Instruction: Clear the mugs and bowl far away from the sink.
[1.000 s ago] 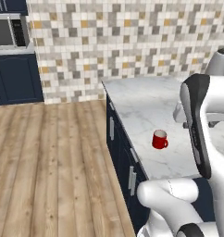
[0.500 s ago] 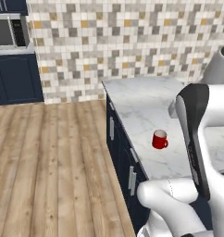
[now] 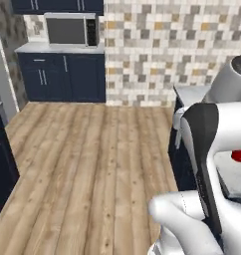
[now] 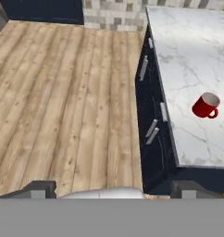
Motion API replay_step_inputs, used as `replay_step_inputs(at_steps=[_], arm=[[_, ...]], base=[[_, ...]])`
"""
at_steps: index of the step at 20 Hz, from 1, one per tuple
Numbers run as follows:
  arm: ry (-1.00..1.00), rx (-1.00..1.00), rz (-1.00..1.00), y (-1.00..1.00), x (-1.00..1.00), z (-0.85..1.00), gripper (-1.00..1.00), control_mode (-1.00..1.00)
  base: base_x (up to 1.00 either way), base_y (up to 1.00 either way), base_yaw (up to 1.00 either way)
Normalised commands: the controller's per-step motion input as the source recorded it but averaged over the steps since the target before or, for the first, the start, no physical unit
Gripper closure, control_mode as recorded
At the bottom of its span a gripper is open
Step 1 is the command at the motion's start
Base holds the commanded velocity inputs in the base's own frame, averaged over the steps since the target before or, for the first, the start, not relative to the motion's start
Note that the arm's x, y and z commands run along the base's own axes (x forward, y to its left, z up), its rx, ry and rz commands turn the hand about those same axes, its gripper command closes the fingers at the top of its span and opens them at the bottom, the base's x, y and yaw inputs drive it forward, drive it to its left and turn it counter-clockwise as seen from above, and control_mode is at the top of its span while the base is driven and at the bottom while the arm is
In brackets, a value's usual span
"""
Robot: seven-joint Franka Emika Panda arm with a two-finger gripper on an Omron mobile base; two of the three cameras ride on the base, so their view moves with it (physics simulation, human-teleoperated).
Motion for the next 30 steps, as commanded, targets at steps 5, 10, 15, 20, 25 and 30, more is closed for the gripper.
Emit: replay_step_inputs(at_steps=[5,10,15,20,25,30], arm=[[0.00,0.00,0.00,0.00,0.00,0.00,-1.00,1.00],[0.00,0.00,0.00,0.00,0.00,0.00,-1.00,1.00],[0.00,0.00,0.00,0.00,0.00,0.00,-1.00,1.00],[0.00,0.00,0.00,0.00,0.00,0.00,-1.00,1.00],[0.00,0.00,0.00,0.00,0.00,0.00,-1.00,1.00],[0.00,0.00,0.00,0.00,0.00,0.00,-1.00,1.00]], base=[[0.00,0.09,0.99],[0.00,0.00,1.00],[0.06,0.00,0.99],[0.66,0.01,0.86],[1.00,-0.28,0.51],[1.00,-0.56,0.29]])
